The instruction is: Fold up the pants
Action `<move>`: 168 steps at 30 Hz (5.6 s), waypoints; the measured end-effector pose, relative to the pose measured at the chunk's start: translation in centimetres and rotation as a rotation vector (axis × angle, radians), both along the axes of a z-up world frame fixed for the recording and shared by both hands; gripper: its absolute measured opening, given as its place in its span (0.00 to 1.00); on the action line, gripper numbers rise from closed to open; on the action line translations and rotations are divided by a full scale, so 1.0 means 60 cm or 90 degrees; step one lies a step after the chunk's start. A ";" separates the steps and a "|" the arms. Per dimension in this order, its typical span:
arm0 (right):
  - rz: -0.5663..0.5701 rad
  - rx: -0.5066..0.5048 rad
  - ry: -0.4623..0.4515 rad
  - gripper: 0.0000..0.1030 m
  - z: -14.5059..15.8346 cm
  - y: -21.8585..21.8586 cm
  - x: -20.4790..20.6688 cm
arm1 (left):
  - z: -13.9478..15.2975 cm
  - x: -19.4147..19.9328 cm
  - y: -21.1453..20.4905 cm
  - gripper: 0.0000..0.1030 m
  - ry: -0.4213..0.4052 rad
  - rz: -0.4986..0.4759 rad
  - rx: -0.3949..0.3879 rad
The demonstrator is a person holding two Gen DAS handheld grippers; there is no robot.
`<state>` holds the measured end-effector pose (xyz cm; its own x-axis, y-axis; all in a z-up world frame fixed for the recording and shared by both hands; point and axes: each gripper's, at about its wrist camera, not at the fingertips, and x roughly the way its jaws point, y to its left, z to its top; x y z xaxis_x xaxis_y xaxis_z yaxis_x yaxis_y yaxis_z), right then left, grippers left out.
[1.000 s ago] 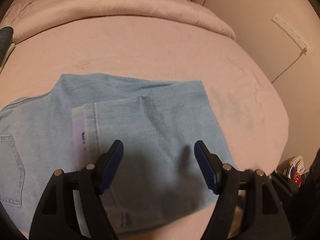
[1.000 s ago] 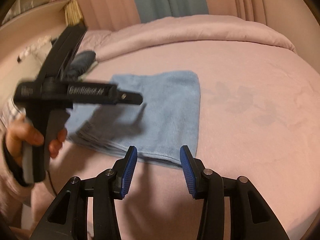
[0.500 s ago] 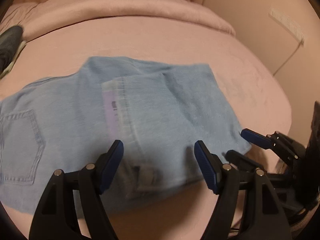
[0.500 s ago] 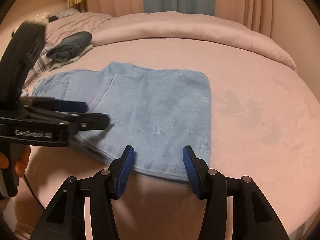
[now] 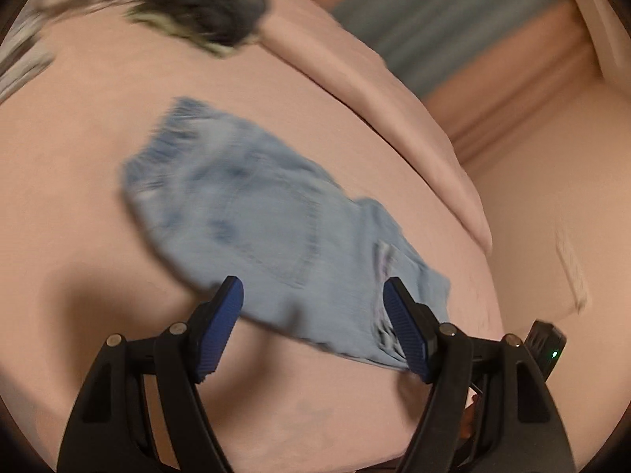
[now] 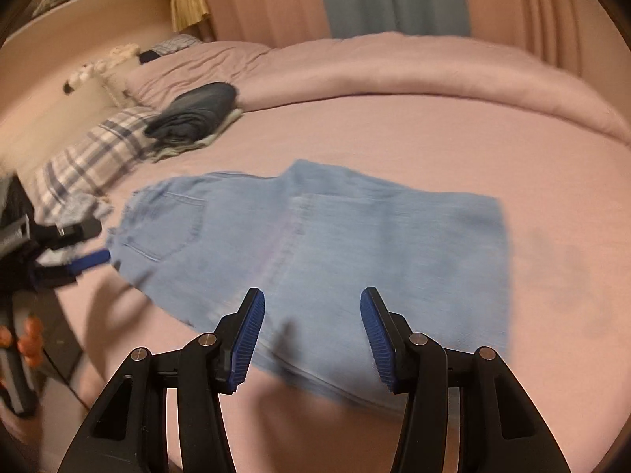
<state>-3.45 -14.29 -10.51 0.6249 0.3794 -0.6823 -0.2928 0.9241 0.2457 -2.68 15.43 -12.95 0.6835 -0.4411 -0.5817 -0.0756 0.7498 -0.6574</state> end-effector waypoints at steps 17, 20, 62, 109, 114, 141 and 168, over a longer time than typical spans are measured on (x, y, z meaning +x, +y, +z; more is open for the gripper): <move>0.046 0.020 0.031 0.50 -0.006 0.089 0.044 | -0.093 0.096 0.056 0.76 0.065 0.168 -0.227; 0.047 0.017 0.037 0.50 -0.007 0.092 0.045 | -0.092 0.111 0.062 0.75 0.074 0.189 -0.247; -0.177 0.724 0.266 0.65 -0.147 -0.240 0.057 | 0.007 0.109 -0.442 0.25 -0.077 -0.383 0.431; -0.230 0.377 0.207 0.28 -0.080 -0.233 0.078 | 0.023 0.103 -0.335 0.95 0.000 -0.259 0.295; -0.229 0.366 0.202 0.28 -0.075 -0.227 0.079 | 0.031 0.112 -0.345 0.95 -0.001 -0.269 0.284; -0.215 0.368 0.176 0.42 -0.086 -0.233 0.062 | -0.012 0.283 -0.592 0.99 0.129 -0.385 0.213; -0.217 0.225 0.116 0.56 -0.019 -0.251 0.119 | -0.039 0.114 -0.308 0.87 0.098 -0.311 0.149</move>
